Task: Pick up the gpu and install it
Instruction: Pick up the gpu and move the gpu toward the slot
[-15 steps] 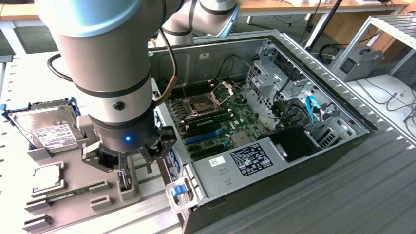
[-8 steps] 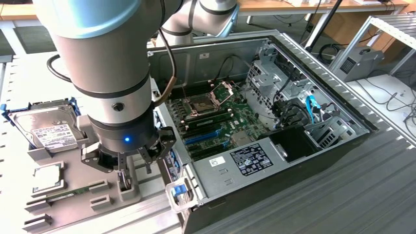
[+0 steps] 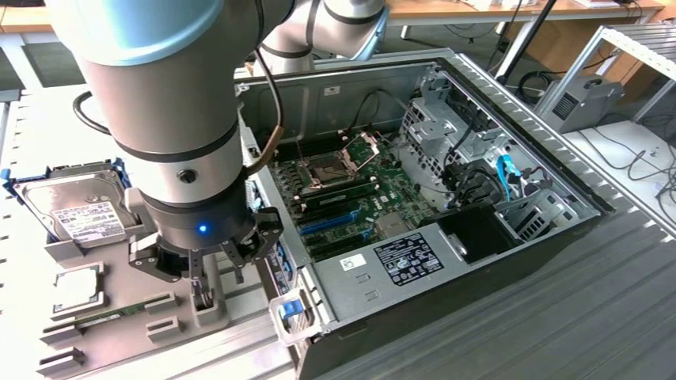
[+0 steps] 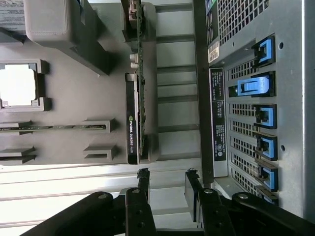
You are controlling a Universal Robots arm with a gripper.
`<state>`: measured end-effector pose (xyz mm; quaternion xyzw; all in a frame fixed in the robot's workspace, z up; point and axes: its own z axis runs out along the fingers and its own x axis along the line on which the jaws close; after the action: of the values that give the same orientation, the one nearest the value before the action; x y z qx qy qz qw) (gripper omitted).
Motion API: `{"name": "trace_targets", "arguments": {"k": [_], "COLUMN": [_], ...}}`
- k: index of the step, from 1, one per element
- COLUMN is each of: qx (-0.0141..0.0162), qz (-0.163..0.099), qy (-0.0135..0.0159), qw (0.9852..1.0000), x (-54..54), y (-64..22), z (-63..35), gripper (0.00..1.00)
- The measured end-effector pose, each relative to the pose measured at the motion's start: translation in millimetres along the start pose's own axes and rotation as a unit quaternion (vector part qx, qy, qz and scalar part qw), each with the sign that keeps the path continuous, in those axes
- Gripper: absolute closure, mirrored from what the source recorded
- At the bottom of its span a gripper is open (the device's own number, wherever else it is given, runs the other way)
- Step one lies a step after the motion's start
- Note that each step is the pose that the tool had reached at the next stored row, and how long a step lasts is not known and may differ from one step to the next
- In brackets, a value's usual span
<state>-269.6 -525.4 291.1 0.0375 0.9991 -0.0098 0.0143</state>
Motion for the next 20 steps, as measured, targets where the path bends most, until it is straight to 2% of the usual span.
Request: {"name": "trace_targets", "arguments": {"k": [4, 7, 10, 20], "qx": [0.0004, 0.0004, 0.0003, 0.0018], "qz": [0.0, 0.0, 0.0, 0.0], "qy": [0.0, 0.0, 0.0, -0.0002], "qw": [1.0, 1.0, 1.0, 1.0], "x": [2.2, 5.7, 9.0, 14.4], "y": [2.3, 10.8, 15.7, 26.6], "z": [0.5, 0.7, 1.2, 5.6], "gripper": [0.58, 0.58, 0.58, 0.58]}}
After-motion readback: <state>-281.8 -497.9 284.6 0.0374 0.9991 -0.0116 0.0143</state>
